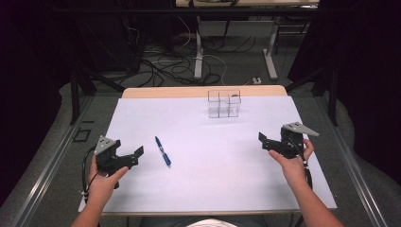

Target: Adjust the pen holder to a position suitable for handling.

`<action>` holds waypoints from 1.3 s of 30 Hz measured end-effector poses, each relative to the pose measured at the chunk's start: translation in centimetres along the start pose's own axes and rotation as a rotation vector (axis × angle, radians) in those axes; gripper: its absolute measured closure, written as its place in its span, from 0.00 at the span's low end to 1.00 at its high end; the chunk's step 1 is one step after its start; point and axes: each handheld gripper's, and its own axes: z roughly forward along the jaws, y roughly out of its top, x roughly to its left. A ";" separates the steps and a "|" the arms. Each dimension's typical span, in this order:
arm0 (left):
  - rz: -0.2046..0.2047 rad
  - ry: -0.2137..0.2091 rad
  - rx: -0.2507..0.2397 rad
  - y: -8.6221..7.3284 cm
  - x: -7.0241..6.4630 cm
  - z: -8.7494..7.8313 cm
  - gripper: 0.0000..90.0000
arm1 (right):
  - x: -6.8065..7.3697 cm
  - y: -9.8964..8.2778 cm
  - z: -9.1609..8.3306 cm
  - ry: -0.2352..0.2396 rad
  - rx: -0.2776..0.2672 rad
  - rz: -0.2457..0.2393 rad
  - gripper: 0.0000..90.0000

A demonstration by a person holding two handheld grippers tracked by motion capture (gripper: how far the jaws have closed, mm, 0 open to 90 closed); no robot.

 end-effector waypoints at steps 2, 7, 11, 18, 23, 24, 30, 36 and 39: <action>-0.006 0.002 -0.007 0.1 0.0 0.0 0.01 | -0.1 0.0 0.2 0.007 0.010 -0.012 0.12; -0.006 0.006 -0.011 0.2 -0.1 -0.2 0.01 | 0.2 0.0 0.6 0.019 -0.004 -0.037 0.17; 0.008 0.008 -0.008 0.2 -0.2 -0.2 0.01 | 0.6 0.2 0.8 0.042 -0.019 -0.065 0.24; 0.004 0.000 0.002 0.2 -0.4 -0.2 0.01 | 1.1 1.0 1.8 0.065 -0.044 -0.115 0.29; 0.009 -0.002 0.008 0.1 -0.5 -0.2 0.01 | 1.8 2.2 2.6 0.104 -0.044 -0.193 0.38; 0.009 -0.002 0.008 0.1 -0.5 -0.2 0.01 | 2.0 2.5 2.8 0.112 -0.048 -0.210 0.40; 0.015 0.002 0.008 0.0 -0.6 -0.3 0.01 | 2.8 3.9 3.7 0.117 -0.024 -0.340 0.43; 0.020 0.001 0.006 0.0 -0.6 -0.4 0.01 | 3.6 5.9 4.3 0.112 0.017 -0.447 0.42; 0.022 0.001 0.007 0.0 -0.6 -0.4 0.01 | 4.2 7.5 4.8 0.101 0.050 -0.551 0.38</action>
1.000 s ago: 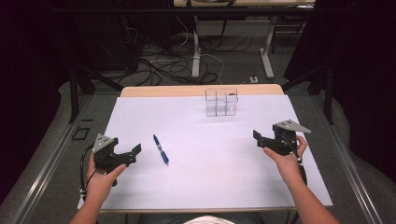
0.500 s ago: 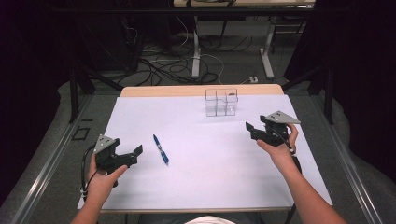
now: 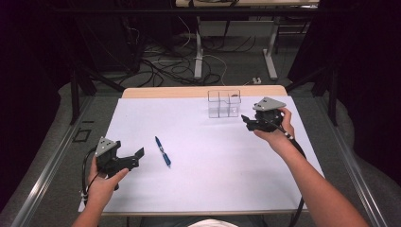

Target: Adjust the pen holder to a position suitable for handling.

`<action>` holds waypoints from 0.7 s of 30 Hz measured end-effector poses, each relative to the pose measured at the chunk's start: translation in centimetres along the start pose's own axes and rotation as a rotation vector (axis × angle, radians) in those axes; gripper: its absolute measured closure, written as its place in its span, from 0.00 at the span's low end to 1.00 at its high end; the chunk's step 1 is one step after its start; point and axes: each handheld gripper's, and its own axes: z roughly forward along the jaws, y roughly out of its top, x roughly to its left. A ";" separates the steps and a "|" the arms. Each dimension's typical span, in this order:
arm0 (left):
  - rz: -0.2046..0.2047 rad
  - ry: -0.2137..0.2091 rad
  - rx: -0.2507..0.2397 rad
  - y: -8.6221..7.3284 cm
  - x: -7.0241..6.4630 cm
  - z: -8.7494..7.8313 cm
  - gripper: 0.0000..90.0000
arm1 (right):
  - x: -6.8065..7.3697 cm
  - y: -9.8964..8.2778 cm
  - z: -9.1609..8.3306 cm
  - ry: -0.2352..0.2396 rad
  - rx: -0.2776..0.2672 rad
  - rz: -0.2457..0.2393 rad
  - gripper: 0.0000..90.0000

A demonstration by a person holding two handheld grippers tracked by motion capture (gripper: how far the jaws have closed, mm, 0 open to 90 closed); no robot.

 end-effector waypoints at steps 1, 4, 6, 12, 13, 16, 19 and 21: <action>0.000 0.000 0.000 0.0 0.0 0.0 0.01 | 0.0 0.4 0.1 0.001 0.009 -0.027 0.37; 0.000 -0.001 0.000 0.0 0.0 0.0 0.01 | -0.1 1.4 0.7 0.016 0.049 -0.122 0.32; -0.001 -0.002 0.002 0.0 0.1 0.0 0.01 | 0.0 1.9 1.0 0.017 0.077 -0.180 0.31; -0.001 -0.002 0.004 -0.1 0.1 0.0 0.01 | 0.5 3.3 2.1 0.048 0.131 -0.309 0.27; -0.002 -0.003 0.004 -0.1 0.1 0.0 0.01 | 0.6 3.6 2.4 0.059 0.135 -0.341 0.27; -0.002 -0.003 0.005 -0.1 0.1 0.0 0.01 | 1.0 4.2 3.1 0.071 0.162 -0.399 0.27; 0.000 -0.003 0.006 -0.1 0.1 0.0 0.01 | 1.2 4.9 4.3 0.101 0.201 -0.472 0.29; -0.002 -0.004 0.005 -0.1 0.1 0.0 0.01 | 1.2 5.3 4.9 0.116 0.222 -0.511 0.30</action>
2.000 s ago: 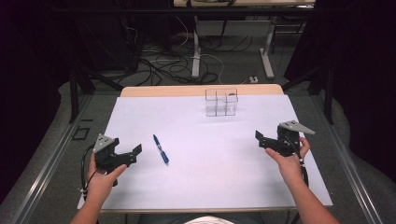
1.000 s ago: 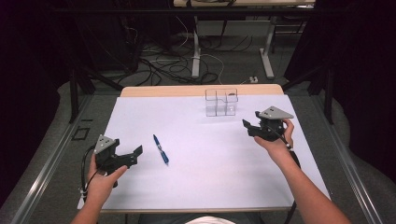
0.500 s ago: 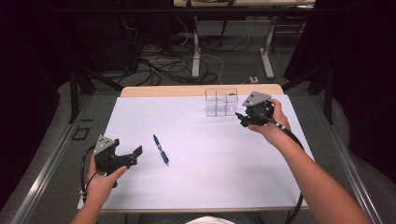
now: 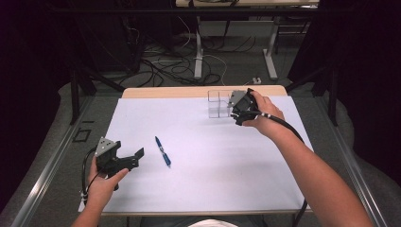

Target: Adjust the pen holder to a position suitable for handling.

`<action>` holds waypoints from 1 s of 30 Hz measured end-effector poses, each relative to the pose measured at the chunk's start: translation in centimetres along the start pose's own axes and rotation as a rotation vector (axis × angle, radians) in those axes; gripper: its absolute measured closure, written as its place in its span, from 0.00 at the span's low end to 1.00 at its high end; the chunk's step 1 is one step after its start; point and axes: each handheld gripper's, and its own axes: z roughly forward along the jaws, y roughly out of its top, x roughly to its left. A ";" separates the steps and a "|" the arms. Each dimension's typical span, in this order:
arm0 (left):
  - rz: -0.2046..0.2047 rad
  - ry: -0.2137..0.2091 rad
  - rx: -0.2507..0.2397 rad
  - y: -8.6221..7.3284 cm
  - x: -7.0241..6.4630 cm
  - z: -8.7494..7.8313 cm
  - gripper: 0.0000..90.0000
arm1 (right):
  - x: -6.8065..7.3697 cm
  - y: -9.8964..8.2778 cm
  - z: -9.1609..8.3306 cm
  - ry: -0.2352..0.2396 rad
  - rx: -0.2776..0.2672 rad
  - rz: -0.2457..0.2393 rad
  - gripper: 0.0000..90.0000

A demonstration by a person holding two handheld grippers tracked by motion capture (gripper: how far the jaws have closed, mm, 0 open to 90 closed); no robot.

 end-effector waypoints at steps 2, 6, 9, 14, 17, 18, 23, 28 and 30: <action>0.000 0.000 0.000 0.0 0.0 0.0 0.01 | -0.1 0.1 0.4 0.009 -0.007 -0.019 0.30; 0.002 -0.001 0.000 0.0 0.0 0.0 0.01 | -0.9 1.0 1.5 0.048 0.045 -0.074 0.32; 0.000 -0.001 0.000 0.0 0.1 0.0 0.01 | -1.3 1.2 2.0 0.048 0.034 -0.079 0.34; -0.001 -0.002 0.001 -0.1 0.1 0.0 0.01 | -2.6 1.7 3.2 0.088 0.077 -0.098 0.43; -0.003 -0.003 0.003 -0.1 0.1 0.0 0.02 | -3.0 1.8 3.6 0.102 0.084 -0.082 0.45; -0.003 -0.002 0.003 -0.1 0.2 0.0 0.02 | -3.1 1.6 4.6 0.085 0.010 -0.073 0.48; -0.008 -0.002 0.003 -0.1 0.2 0.0 0.02 | -3.5 2.0 5.2 0.148 0.115 -0.103 0.53; -0.007 -0.001 0.000 -0.2 0.3 0.0 0.02 | -3.6 2.2 6.3 0.179 0.106 -0.132 0.54; -0.008 -0.001 -0.001 -0.2 0.3 0.0 0.02 | -3.6 2.1 6.8 0.196 0.116 -0.137 0.55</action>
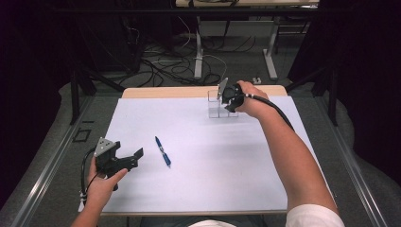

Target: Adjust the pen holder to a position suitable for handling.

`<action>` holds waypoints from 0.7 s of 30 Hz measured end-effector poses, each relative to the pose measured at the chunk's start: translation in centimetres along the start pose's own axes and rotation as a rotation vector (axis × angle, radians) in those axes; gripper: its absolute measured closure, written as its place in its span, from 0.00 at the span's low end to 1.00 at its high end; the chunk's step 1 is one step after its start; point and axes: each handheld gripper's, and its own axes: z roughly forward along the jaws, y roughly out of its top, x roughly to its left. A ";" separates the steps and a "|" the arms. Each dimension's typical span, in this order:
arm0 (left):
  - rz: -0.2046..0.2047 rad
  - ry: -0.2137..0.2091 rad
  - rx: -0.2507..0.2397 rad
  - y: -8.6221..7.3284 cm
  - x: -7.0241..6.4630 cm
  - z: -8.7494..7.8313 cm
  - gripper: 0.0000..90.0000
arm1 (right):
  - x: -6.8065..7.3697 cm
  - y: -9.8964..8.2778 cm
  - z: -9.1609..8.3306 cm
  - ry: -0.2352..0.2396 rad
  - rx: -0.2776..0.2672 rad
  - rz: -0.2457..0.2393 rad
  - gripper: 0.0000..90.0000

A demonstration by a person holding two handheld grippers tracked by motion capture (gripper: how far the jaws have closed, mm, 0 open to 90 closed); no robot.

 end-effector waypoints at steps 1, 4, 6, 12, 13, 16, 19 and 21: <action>0.000 0.000 0.000 0.0 0.0 0.0 0.02 | -0.1 0.0 0.1 0.004 0.001 -0.009 0.55; 0.001 0.000 0.003 0.0 0.0 0.0 0.02 | -0.2 0.0 0.5 0.016 0.012 -0.009 0.55; 0.001 0.001 0.004 0.0 0.0 0.0 0.02 | -0.4 -0.1 0.9 0.014 -0.012 -0.011 0.56; 0.000 0.001 0.005 -0.1 0.1 0.0 0.02 | -0.9 0.0 1.5 0.029 0.008 -0.015 0.56; -0.001 0.001 0.005 -0.1 0.1 0.0 0.02 | -0.9 0.0 1.5 0.029 0.008 -0.015 0.56; -0.004 0.001 0.003 -0.1 0.1 0.0 0.02 | -0.8 0.0 1.9 0.029 -0.018 -0.015 0.57; -0.004 0.001 0.003 -0.1 0.1 -0.1 0.02 | -0.6 0.1 2.2 0.034 -0.006 -0.034 0.57; 0.000 0.000 0.004 -0.1 0.1 -0.1 0.02 | -0.5 0.2 2.3 0.045 -0.004 -0.028 0.57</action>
